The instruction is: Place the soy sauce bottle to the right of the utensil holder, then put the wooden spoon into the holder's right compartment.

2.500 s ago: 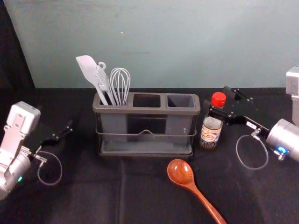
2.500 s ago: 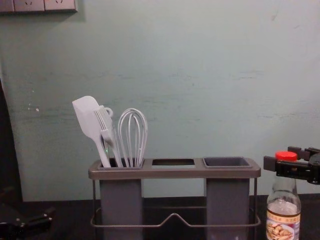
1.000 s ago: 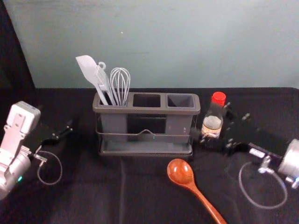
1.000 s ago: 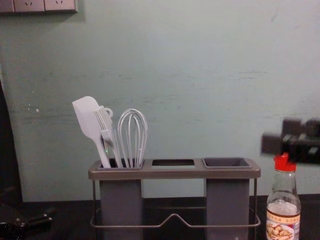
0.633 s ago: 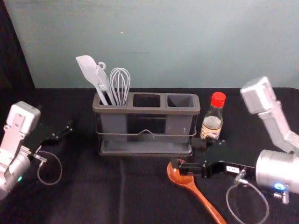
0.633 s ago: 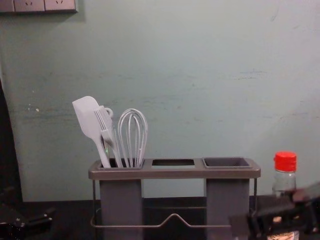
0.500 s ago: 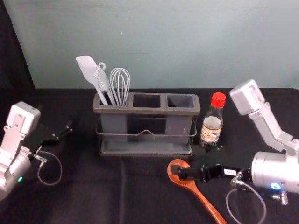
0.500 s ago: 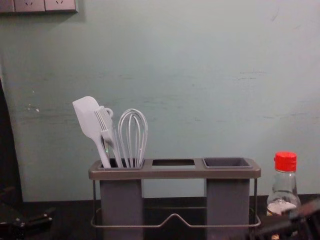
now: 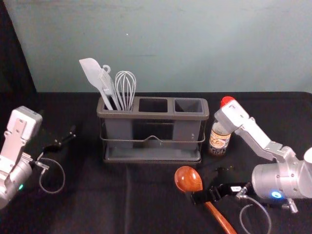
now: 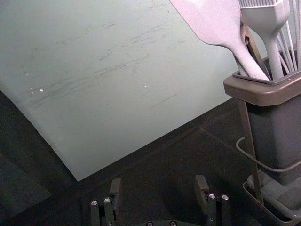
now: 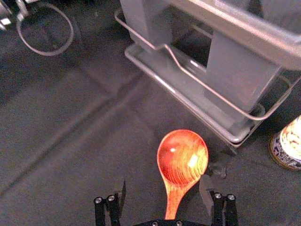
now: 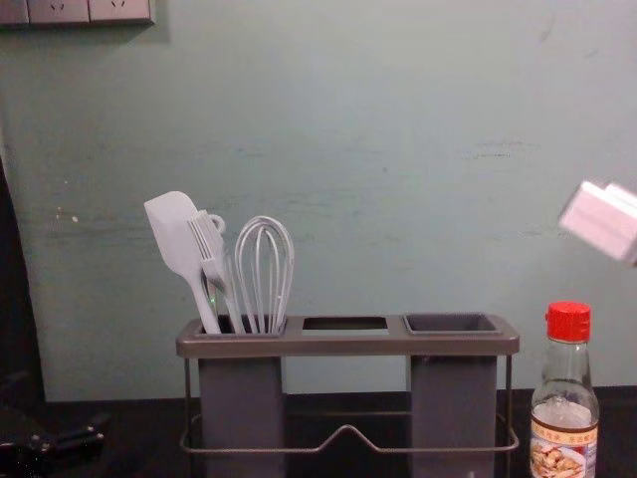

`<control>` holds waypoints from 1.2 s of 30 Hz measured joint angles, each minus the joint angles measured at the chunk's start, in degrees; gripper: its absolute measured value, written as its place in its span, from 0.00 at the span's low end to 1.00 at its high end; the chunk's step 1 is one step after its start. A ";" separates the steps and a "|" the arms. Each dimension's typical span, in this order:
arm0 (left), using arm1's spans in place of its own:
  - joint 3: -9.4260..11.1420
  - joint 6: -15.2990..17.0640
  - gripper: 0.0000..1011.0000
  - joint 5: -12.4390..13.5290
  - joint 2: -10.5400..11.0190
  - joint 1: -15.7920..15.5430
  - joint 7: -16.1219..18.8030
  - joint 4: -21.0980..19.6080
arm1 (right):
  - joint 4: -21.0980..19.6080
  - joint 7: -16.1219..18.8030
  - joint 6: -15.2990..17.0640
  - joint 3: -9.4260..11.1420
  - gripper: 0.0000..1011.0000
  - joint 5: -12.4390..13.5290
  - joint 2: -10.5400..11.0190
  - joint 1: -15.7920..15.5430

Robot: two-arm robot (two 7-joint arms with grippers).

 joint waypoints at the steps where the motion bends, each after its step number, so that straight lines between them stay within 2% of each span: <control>1: 0.00 0.00 1.00 0.00 0.00 0.00 0.00 0.00 | 0.43 0.26 0.43 -0.49 0.99 -0.37 -0.09 0.53; 5: 0.00 0.00 1.00 0.00 0.00 0.00 0.00 0.00 | 2.85 1.80 2.48 -3.06 0.99 -2.62 -0.77 3.72; 14: 0.00 0.00 1.00 0.00 0.00 0.00 0.00 0.00 | 7.02 4.67 4.03 -6.54 0.99 -6.32 -2.85 8.16; 20: 0.00 0.00 1.00 0.00 0.00 0.00 0.00 0.00 | 9.79 5.62 4.11 -7.55 0.99 -7.88 -4.53 9.55; 36: 0.00 0.00 1.00 0.00 0.00 0.00 0.00 0.00 | 12.49 7.32 4.22 -8.63 0.99 -10.87 -7.51 11.17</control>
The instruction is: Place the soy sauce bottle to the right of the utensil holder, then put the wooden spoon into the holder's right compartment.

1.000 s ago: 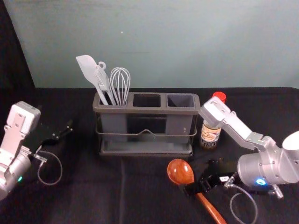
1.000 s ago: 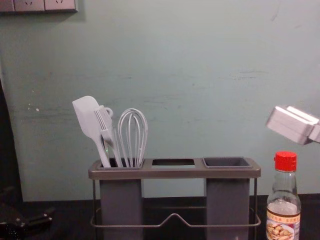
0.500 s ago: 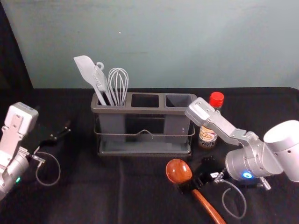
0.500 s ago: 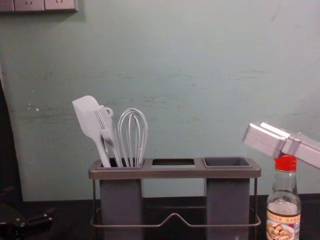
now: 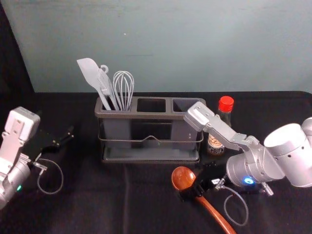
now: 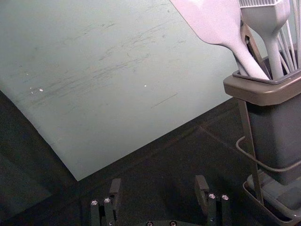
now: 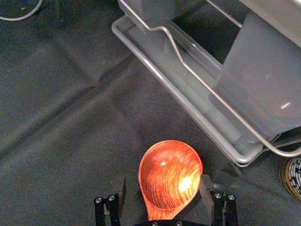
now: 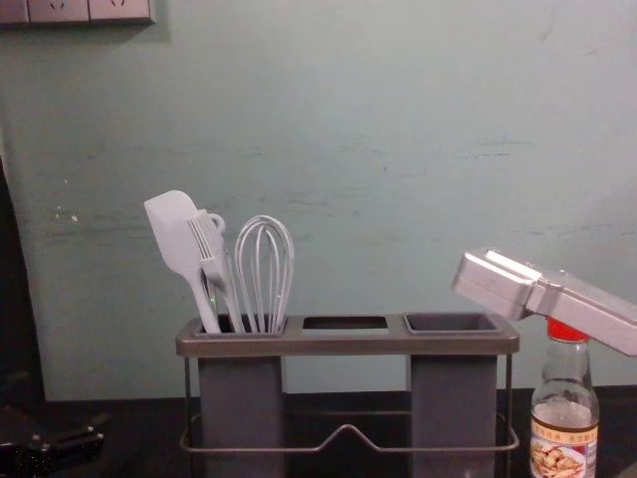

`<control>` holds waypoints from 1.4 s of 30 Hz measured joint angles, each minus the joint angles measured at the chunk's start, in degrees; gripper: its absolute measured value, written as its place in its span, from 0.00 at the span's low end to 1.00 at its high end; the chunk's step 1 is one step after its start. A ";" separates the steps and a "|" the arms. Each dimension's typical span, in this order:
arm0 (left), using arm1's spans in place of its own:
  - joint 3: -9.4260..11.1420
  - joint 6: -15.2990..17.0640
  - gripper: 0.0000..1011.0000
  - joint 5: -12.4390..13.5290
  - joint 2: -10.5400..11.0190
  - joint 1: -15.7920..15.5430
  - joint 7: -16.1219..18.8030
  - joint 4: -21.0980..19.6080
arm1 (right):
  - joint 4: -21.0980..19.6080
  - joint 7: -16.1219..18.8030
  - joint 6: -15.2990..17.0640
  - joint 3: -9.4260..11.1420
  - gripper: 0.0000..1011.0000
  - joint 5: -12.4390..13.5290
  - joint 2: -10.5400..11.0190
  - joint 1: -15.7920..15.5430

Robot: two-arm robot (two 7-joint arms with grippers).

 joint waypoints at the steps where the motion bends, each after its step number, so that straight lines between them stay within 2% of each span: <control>1: 0.00 0.00 1.00 0.00 0.00 0.00 0.00 0.00 | 0.31 0.08 0.00 -0.01 0.99 -0.24 -0.32 0.08; 17: 0.00 0.00 1.00 0.00 0.00 0.00 0.00 0.00 | 1.45 1.06 -0.01 0.60 0.99 -2.55 -1.79 0.12; 34: 0.00 0.00 1.00 0.00 0.00 0.00 0.00 0.00 | 3.69 2.61 0.00 -0.82 0.99 -6.39 -3.54 1.94; 42: 0.00 0.00 1.00 0.00 0.00 0.00 0.00 0.00 | 5.07 3.57 0.28 -2.18 0.99 -8.65 -4.62 3.31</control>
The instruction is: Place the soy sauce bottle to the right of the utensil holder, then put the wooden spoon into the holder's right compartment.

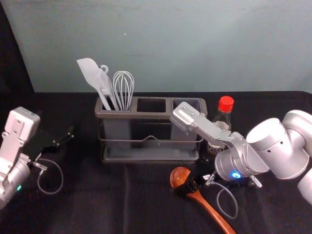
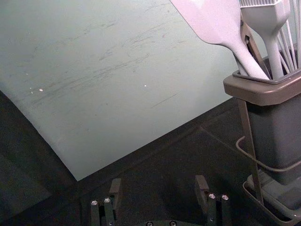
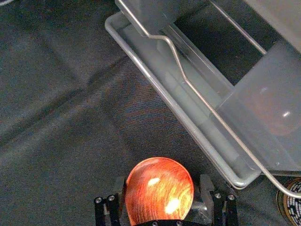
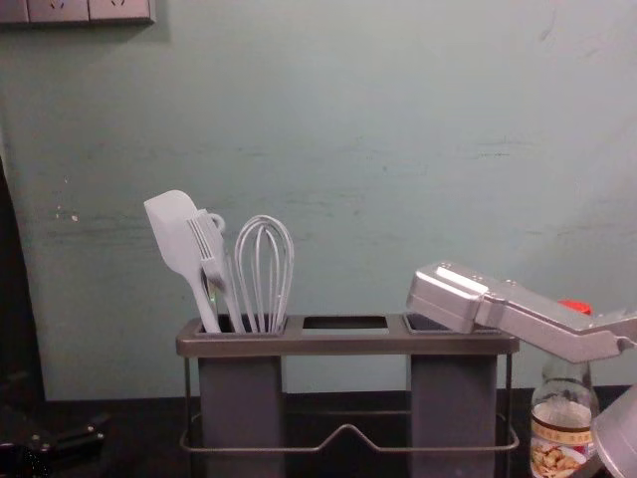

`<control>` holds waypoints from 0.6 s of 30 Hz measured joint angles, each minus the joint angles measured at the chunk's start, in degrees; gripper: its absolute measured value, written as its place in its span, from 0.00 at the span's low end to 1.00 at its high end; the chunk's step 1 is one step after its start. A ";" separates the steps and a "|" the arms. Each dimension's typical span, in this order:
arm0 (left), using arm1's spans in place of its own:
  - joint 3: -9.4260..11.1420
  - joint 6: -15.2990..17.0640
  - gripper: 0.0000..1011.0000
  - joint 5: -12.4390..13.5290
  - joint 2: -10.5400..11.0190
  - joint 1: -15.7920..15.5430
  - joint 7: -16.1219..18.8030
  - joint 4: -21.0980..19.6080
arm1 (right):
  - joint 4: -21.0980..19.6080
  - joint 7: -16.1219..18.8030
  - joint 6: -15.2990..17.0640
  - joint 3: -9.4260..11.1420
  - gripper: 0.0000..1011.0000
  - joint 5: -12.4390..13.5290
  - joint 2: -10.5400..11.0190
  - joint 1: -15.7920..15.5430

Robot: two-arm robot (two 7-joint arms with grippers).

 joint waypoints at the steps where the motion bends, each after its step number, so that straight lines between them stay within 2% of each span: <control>1: 0.00 0.00 1.00 0.00 0.00 0.00 0.00 0.00 | 0.11 0.07 0.02 -0.08 0.99 -0.17 -0.11 0.07; 9: 0.00 0.00 1.00 0.00 0.00 0.00 0.00 0.00 | 0.52 0.28 -0.09 -0.83 0.99 -2.21 -0.72 0.41; 18: 0.00 0.00 1.00 0.00 0.00 0.00 0.00 0.00 | 0.51 0.26 -0.13 -0.78 0.99 -2.16 -0.69 0.41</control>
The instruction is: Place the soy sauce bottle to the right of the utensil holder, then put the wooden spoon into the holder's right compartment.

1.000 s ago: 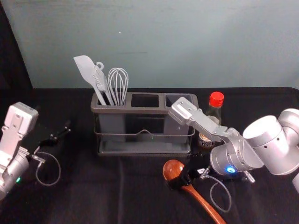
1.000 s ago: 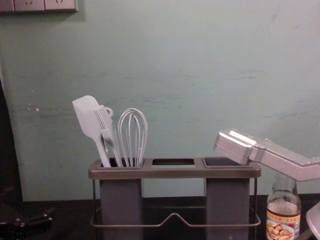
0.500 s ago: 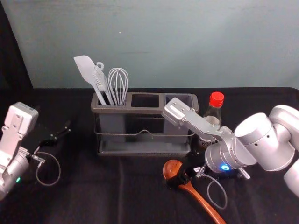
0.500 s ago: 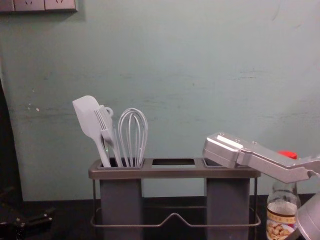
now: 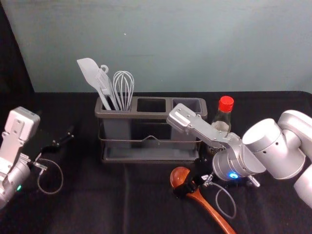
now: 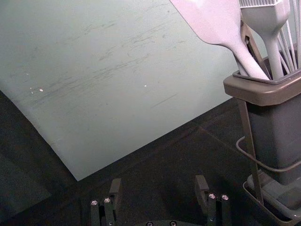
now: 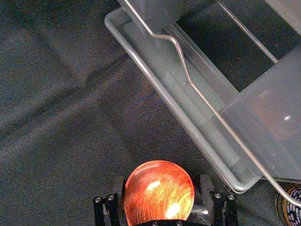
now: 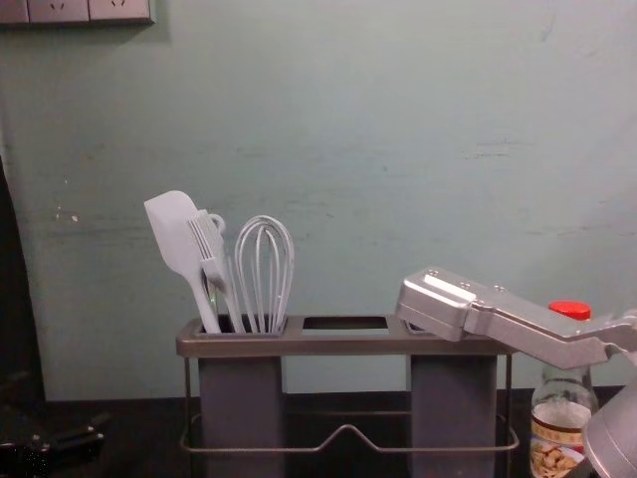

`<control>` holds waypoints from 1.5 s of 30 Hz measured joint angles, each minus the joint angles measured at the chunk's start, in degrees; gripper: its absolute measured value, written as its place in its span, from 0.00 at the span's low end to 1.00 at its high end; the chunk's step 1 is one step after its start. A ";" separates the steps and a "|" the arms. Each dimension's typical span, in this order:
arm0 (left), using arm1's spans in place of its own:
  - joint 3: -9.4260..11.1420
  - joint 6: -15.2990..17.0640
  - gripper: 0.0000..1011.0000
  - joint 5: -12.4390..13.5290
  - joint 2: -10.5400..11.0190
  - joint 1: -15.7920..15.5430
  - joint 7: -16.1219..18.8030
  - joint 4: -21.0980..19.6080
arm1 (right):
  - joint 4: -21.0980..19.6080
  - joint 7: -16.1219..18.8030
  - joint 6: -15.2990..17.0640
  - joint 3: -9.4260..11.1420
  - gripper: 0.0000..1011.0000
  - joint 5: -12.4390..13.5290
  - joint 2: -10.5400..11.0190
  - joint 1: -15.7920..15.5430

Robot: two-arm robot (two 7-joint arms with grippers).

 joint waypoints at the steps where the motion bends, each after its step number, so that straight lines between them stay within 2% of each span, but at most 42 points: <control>1: 0.00 0.00 1.00 0.00 0.00 0.00 0.00 0.00 | 0.00 -0.01 0.00 0.01 0.99 0.02 0.00 0.00; 11: 0.00 0.00 1.00 0.00 0.00 0.00 0.00 0.00 | -0.05 -0.04 0.03 0.07 0.98 0.25 0.05 -0.04; 15: 0.00 0.00 1.00 0.00 0.00 0.00 0.00 0.00 | -0.06 -0.03 0.03 0.10 0.91 0.31 0.06 -0.05; 16: 0.00 0.00 1.00 0.00 0.00 0.00 0.00 0.00 | -0.07 -0.03 0.03 0.11 0.86 0.32 0.06 -0.06; 18: 0.00 0.00 1.00 0.00 0.00 0.00 0.00 0.00 | -0.07 -0.03 0.03 0.12 0.85 0.33 0.07 -0.06; 33: 0.00 0.00 1.00 0.00 0.00 0.00 0.00 0.00 | -0.04 -0.07 0.07 0.14 0.84 0.38 0.08 -0.07; 37: 0.00 0.00 1.00 0.00 0.00 0.00 0.00 0.00 | -2.38 -1.08 -0.52 1.18 0.84 -0.20 0.48 -1.36; 40: 0.00 0.00 1.00 0.00 0.00 0.00 0.00 0.00 | -6.79 -3.18 -2.23 3.27 0.84 -0.79 1.13 -3.76; 41: 0.00 0.00 1.00 0.00 0.00 0.00 0.00 0.00 | -6.79 -3.18 -2.23 3.27 0.84 -0.79 1.13 -3.76; 45: 0.00 0.00 1.00 0.00 0.00 0.00 0.00 0.00 | -12.32 -5.34 -5.28 5.36 0.84 -1.89 2.36 -6.72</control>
